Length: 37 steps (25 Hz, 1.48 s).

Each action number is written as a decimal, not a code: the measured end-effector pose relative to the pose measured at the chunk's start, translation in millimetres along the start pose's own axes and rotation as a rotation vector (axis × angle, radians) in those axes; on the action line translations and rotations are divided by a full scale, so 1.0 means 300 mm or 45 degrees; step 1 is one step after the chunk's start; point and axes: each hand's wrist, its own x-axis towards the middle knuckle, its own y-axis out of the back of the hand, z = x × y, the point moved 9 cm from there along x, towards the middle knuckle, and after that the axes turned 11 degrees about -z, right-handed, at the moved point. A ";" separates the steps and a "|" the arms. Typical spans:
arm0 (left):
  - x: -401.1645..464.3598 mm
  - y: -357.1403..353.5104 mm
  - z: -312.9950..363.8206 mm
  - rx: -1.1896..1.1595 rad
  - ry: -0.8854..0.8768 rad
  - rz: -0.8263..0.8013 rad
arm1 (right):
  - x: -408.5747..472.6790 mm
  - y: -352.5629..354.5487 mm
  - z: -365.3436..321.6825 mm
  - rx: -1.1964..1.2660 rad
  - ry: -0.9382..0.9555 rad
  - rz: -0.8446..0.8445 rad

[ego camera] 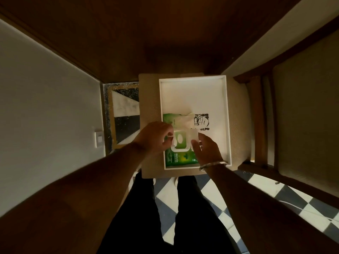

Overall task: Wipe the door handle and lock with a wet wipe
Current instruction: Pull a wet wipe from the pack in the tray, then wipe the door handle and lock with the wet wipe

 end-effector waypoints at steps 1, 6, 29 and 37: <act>-0.027 0.024 -0.033 -0.098 0.061 0.033 | -0.006 -0.016 -0.036 -0.107 0.063 -0.025; -0.098 0.071 -0.203 -0.477 0.398 0.247 | 0.014 -0.185 -0.132 -0.661 0.116 -0.244; -0.525 0.880 0.271 -1.692 0.047 1.029 | -0.387 0.524 -1.147 0.160 0.886 0.099; -0.770 1.237 0.317 -1.559 -0.075 1.339 | -0.572 0.697 -1.498 0.480 1.002 0.108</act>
